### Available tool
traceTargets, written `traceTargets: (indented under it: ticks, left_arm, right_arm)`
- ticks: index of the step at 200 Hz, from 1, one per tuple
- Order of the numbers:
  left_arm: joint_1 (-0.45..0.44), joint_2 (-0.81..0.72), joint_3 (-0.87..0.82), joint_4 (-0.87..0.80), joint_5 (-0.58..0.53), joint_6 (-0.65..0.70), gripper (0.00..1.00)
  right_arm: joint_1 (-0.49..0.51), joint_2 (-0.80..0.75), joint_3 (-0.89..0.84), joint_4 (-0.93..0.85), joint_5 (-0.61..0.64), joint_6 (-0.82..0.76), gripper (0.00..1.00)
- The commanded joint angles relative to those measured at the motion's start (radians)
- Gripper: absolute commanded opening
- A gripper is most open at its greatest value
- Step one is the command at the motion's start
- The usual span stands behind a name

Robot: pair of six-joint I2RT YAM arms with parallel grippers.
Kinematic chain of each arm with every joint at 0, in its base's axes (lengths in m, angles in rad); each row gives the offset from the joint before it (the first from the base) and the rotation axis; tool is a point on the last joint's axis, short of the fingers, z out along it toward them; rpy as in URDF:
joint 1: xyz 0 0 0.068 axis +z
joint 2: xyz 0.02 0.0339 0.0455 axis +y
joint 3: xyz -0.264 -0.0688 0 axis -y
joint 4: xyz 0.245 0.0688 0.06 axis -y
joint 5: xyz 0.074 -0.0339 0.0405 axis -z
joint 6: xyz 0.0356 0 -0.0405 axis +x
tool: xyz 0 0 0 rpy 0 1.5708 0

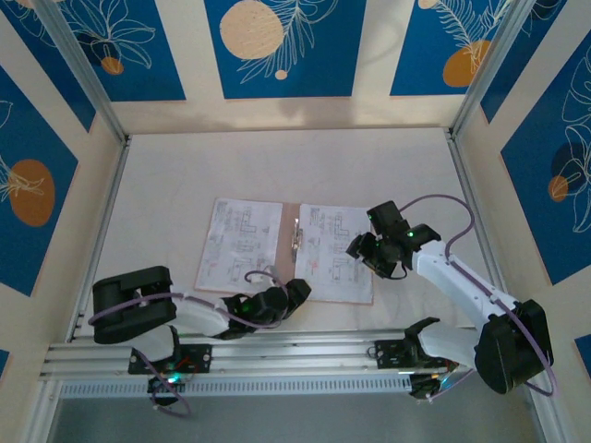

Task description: Put the files into the folder

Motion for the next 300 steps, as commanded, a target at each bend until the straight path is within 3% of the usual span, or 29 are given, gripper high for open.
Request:
traceTargets:
  ticks: [1, 28, 62, 100, 126, 140, 163, 180, 197, 217, 257, 300]
  left_arm:
    - [-0.014, -0.017, 0.003, -0.062, -0.017, 0.008, 0.58]
    - [-0.027, -0.055, 0.018, -0.157, -0.018, -0.005, 0.62]
    - [-0.032, -0.167, 0.068, -0.466, -0.035, 0.004, 0.66]
    - [-0.019, -0.319, 0.072, -0.716, -0.084, 0.050, 0.62]
    - [0.096, -0.498, 0.006, -0.844, -0.027, 0.134, 0.47]
    - [0.209, -0.601, -0.004, -0.955, 0.033, 0.224, 0.40]
    - [0.410, -0.718, -0.004, -1.077, 0.152, 0.394, 0.32]
    - [0.565, -0.717, -0.008, -1.086, 0.280, 0.497, 0.29]
    - [0.645, -0.648, 0.003, -1.055, 0.365, 0.568, 0.25]
    - [0.655, -0.543, 0.045, -1.023, 0.388, 0.626, 0.21]
    - [0.656, -0.402, 0.063, -0.950, 0.379, 0.645, 0.12]
    - [0.654, -0.374, 0.018, -0.900, 0.384, 0.624, 0.10]
  right_arm:
    - [-0.009, -0.032, 0.009, -0.039, -0.027, -0.017, 0.61]
    - [-0.028, -0.065, 0.009, -0.059, -0.023, -0.018, 0.61]
    - [-0.059, -0.125, -0.006, -0.068, -0.020, -0.018, 0.62]
    - [-0.069, -0.132, -0.005, -0.032, -0.043, -0.020, 0.60]
    - [-0.052, -0.069, 0.034, 0.005, -0.059, -0.022, 0.54]
    - [-0.035, -0.014, 0.067, 0.027, -0.060, -0.030, 0.49]
    - [-0.011, 0.118, 0.156, 0.078, -0.096, -0.048, 0.32]
    - [0.028, 0.254, 0.271, 0.087, -0.100, -0.066, 0.21]
    - [0.054, 0.400, 0.397, 0.081, -0.115, -0.088, 0.10]
    - [0.066, 0.564, 0.557, 0.062, -0.134, -0.114, 0.00]
    - [0.070, 0.824, 0.804, 0.029, -0.198, -0.143, 0.00]
    - [0.070, 1.006, 0.972, -0.020, -0.227, -0.167, 0.00]
